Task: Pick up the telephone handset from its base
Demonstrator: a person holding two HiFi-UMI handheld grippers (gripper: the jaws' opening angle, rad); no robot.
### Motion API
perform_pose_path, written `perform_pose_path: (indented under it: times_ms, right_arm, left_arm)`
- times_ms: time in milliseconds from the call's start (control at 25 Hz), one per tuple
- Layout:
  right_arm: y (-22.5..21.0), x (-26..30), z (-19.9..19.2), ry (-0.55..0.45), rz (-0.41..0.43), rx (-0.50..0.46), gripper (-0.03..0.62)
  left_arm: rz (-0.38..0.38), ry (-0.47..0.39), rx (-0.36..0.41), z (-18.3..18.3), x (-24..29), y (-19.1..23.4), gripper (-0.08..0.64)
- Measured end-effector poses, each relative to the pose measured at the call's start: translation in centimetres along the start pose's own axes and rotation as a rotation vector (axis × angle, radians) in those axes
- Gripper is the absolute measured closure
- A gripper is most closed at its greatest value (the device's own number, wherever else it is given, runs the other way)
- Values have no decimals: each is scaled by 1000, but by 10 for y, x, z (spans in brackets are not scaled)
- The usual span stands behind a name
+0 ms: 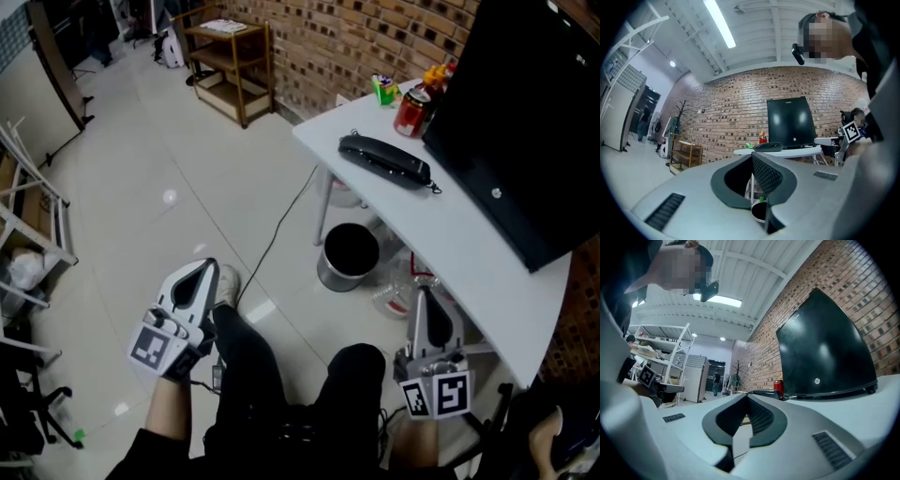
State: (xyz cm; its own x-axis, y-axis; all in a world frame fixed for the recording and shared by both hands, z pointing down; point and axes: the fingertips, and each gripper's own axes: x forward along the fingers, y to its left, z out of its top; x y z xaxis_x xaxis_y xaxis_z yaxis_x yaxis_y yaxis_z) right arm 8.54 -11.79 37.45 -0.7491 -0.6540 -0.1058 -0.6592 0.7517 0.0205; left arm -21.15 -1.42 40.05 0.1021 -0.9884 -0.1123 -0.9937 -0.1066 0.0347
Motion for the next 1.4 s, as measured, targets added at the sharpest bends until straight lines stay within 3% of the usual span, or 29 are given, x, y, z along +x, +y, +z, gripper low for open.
perform_pose_path:
  times_ms: [280,800,1240,1400]
  right_arm:
    - [-23,19,11,7,-26,-32,583]
    - [-70,36,24,-32,-189,5,583]
    - [-89,46,42,-60,-313,-36,583]
    - [-90,43,42,-40,-358,-60,583]
  left_arm:
    - [-105,-17,9,11,70,-2,558]
    - [-333,-54,24,36,171,-6,558]
    - [-566,-80,28,54,248,-19,558]
    - [-667,-32,38,51,265,-31,558]
